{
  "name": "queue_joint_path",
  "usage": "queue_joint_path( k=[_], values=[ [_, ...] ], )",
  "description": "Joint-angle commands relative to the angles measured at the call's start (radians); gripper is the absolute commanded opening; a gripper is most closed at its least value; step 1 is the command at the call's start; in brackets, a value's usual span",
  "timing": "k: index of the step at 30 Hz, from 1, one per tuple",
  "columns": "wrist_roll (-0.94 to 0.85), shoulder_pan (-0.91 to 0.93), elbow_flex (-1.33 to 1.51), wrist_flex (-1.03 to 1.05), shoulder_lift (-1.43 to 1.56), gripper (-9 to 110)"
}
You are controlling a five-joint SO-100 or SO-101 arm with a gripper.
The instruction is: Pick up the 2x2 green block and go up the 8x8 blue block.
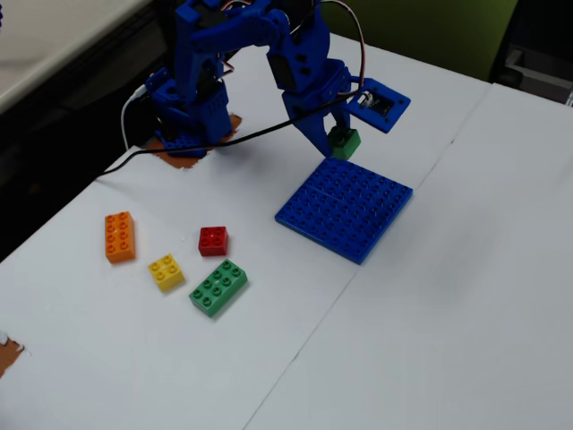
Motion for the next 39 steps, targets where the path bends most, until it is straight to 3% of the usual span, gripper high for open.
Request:
queue_joint_path(
  k=[1,39],
  values=[
    [0.023,0.011,0.000,0.008,0.011,0],
    [0.032,-0.005,0.107,0.008,0.098,0]
  ],
)
